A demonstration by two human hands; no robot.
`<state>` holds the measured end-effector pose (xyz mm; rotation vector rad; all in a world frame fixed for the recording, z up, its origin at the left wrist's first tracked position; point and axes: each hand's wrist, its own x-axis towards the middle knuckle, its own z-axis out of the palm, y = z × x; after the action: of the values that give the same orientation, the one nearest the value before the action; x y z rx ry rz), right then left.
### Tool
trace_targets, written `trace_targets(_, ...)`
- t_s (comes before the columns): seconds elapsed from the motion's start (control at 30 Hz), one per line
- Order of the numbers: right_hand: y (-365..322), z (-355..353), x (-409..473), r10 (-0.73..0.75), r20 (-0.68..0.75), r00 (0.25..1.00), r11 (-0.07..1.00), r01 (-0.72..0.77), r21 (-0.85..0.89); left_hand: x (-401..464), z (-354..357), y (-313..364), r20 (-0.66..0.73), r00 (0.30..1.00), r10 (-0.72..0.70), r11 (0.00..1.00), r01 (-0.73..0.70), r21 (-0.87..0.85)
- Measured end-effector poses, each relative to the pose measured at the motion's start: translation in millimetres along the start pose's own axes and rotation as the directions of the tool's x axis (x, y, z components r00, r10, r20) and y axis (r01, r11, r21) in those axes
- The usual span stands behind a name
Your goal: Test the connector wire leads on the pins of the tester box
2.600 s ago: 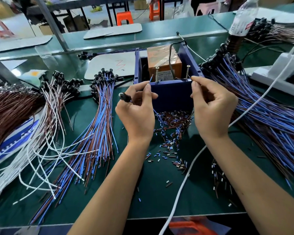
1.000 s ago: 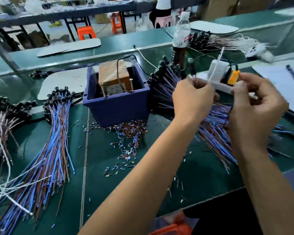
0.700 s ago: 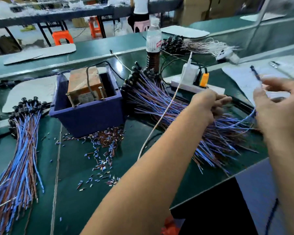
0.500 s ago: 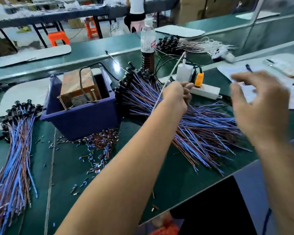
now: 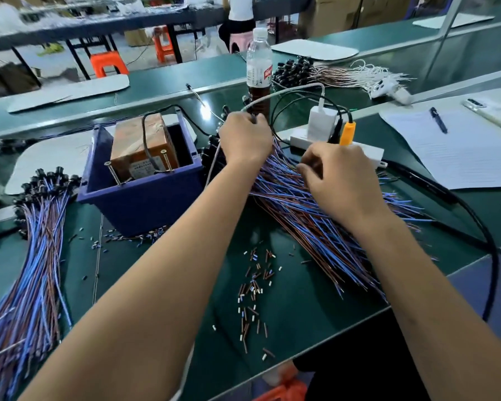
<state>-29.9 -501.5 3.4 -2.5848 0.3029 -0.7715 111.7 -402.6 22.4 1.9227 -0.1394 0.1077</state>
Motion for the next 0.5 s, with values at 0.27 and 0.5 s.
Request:
trace_targets(0.27,-14.8,25.5,-6.5,0.040,0.060,0.997,0.987,-0.030,-0.159,-12.3,-27.7,-18.6,0.125,0.949,0.290,0.579,-0.278,0.767)
trace_targets(0.5,-32.4,24.3,-13.8,0.019,-0.061,0.998,0.995,-0.025,-0.099,-49.0,-63.6,-15.9,0.429,0.887,0.170,0.908,-0.310,0.282)
